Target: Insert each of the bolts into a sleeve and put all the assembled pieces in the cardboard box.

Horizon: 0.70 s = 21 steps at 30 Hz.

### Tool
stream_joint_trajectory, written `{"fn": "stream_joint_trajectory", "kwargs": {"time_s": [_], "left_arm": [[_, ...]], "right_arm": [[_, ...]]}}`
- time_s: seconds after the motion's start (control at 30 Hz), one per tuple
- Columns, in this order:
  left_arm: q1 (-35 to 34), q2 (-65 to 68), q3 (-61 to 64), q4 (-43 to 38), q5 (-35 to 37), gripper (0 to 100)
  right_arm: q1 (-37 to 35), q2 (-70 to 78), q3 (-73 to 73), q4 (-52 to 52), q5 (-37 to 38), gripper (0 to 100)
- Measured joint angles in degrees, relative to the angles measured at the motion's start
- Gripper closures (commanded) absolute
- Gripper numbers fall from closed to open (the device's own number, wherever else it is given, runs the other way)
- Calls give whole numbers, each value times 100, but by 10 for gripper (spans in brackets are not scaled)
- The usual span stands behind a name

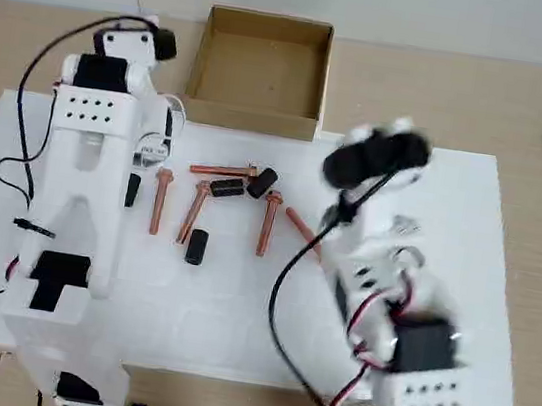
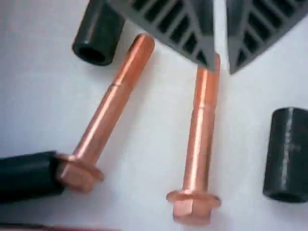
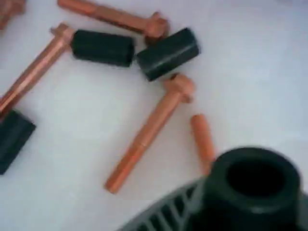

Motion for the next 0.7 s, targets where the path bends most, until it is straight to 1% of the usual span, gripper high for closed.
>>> {"fn": "stream_joint_trajectory", "kwargs": {"time_s": [0.17, 0.3, 0.37, 0.43, 0.53, 0.7], "left_arm": [[193, 44, -18, 18, -26, 989], [360, 62, -53, 18, -35, 981], [334, 105, -62, 18, -35, 936], [264, 237, -62, 18, 0, 867], [202, 501, -62, 18, -26, 803], [105, 853, -62, 18, 0, 801]], "right_arm": [[-88, -1213, 1688, -853, 0, 993], [-70, -2303, 2831, -2057, 0, 993], [-88, -2840, 3473, -2681, 0, 993], [-79, -3402, 4088, -3174, 0, 994], [-79, -4044, 4651, -3332, 0, 994], [-70, -4114, 4686, -3279, 0, 994]]}}
